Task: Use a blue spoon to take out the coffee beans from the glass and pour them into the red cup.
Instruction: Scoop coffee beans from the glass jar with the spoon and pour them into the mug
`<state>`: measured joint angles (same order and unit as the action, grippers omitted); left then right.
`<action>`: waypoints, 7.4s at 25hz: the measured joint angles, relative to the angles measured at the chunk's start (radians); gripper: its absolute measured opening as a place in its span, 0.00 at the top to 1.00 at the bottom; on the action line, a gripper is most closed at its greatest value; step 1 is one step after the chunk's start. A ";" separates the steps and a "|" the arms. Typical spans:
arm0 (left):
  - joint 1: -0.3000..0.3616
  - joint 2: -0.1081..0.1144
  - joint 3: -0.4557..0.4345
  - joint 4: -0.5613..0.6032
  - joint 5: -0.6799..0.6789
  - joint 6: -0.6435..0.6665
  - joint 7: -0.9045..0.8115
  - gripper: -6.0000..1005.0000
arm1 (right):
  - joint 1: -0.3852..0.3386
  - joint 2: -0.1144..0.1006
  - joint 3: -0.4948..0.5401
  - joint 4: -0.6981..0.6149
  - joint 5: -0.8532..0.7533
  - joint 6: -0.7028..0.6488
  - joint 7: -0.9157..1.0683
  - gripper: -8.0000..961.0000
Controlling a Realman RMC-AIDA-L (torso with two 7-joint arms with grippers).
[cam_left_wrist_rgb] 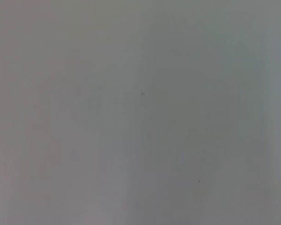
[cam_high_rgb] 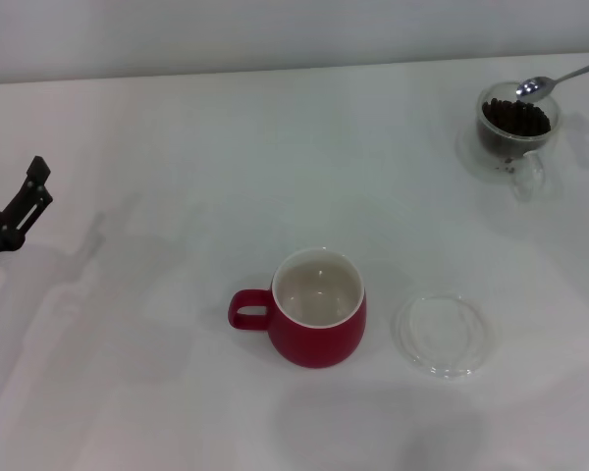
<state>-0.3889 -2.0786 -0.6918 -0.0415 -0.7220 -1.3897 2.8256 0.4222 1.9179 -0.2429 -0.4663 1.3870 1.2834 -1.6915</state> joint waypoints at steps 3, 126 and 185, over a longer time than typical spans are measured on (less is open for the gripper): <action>-0.002 0.000 0.000 0.000 0.000 0.000 0.000 0.13 | 0.004 0.002 -0.002 0.000 -0.001 0.016 -0.031 0.84; 0.013 0.002 0.003 0.000 -0.007 -0.013 0.000 0.13 | -0.108 0.017 -0.079 0.038 0.071 -0.123 0.630 0.84; 0.032 -0.002 0.005 0.008 -0.004 0.011 0.000 0.13 | -0.196 0.078 -0.238 0.038 0.042 0.344 0.625 0.84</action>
<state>-0.3569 -2.0802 -0.6870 -0.0336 -0.7258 -1.3791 2.8256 0.2266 1.9958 -0.4805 -0.4282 1.4290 1.6270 -1.0664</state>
